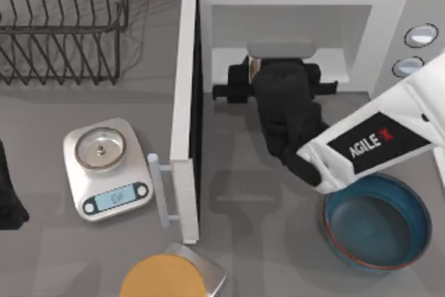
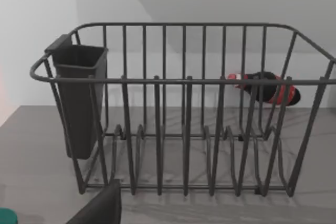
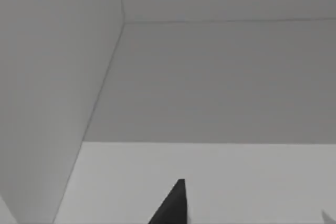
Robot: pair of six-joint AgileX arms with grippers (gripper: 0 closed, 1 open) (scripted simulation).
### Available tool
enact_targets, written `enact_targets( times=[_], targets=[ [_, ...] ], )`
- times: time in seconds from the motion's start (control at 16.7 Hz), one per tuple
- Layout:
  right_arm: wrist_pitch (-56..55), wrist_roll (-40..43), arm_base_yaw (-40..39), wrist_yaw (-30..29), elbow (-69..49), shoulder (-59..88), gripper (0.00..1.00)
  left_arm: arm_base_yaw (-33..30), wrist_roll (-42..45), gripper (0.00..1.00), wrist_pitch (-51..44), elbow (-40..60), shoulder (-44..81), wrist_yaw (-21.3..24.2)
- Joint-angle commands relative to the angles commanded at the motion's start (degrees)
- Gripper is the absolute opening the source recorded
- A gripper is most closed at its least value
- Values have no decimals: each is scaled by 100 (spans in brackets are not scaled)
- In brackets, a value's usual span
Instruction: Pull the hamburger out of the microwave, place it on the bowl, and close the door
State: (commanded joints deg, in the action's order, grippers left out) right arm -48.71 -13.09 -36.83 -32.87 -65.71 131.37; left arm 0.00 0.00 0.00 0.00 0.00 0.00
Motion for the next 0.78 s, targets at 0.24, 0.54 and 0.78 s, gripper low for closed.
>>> enact_targets(
  times=[0.24, 0.54, 0.78],
  targets=[
    [869, -6, -3, 10, -65, -774, 0, 0, 0, 100, 0, 0, 0, 0],
    [1239, -10, -6, 12, -101, -1119, 0, 0, 0, 100, 0, 0, 0, 0],
    [1235, -63, -5, 14, -79, -1109, 0, 0, 0, 100, 0, 0, 0, 0]
  ],
)
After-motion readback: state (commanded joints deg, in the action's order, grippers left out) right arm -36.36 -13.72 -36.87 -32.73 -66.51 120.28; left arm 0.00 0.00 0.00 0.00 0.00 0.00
